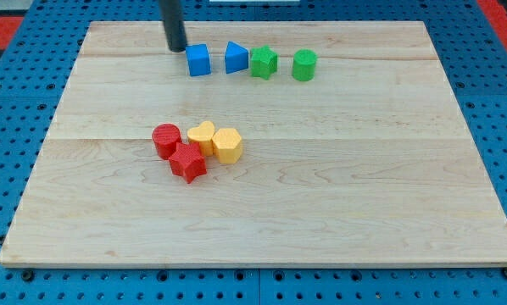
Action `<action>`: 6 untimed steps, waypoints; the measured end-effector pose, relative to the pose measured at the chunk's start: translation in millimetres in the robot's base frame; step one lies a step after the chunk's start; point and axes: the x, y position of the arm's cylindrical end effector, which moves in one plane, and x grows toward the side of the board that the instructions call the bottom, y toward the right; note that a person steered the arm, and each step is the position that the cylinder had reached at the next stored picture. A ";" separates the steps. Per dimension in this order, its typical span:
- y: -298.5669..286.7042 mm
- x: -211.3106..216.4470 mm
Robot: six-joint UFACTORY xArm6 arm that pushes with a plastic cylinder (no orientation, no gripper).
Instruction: Move the blue cube above the yellow heart
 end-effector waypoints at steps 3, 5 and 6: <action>53.1 65.0; 19.0 110.8; 23.7 101.7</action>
